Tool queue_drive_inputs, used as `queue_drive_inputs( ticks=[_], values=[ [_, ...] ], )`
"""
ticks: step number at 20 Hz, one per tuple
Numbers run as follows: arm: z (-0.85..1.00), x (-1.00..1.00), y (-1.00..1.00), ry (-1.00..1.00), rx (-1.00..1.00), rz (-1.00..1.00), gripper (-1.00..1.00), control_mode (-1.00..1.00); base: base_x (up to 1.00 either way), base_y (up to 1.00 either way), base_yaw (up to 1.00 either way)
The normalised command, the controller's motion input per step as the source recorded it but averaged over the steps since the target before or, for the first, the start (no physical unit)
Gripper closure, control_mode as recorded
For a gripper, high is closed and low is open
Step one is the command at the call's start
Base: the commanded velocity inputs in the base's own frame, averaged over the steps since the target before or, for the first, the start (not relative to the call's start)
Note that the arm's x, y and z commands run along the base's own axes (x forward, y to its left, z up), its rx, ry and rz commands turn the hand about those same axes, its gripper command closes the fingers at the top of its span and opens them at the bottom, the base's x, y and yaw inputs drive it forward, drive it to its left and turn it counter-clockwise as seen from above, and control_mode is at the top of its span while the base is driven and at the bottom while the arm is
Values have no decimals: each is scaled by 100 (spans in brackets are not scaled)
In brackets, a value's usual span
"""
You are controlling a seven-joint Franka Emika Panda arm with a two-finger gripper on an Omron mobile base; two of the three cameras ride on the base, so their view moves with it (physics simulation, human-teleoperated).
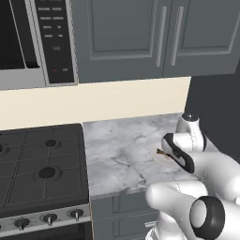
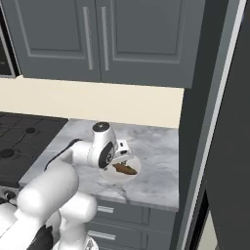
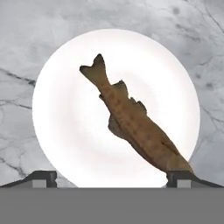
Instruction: Place the fish on the counter behind the older fish on the same shelf of the fridge to maintain FIFO order. Close the fridge door when finished.
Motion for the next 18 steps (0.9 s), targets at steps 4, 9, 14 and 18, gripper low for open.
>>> queue_drive_inputs(
  ticks=[4, 9, 14, 18],
  values=[
    [-17, 44, 0, 14, 0, 6, -100, -100, 0, 0, 0],
    [-19, 33, -3, 16, 0, 6, -100, -100, 0, 0, 0],
    [-23, 31, -14, 16, 0, 5, -100, -100, 0, 0, 0],
    [-36, 30, -5, 13, 0, 5, -100, -100, 0, 0, 0]
  ],
)
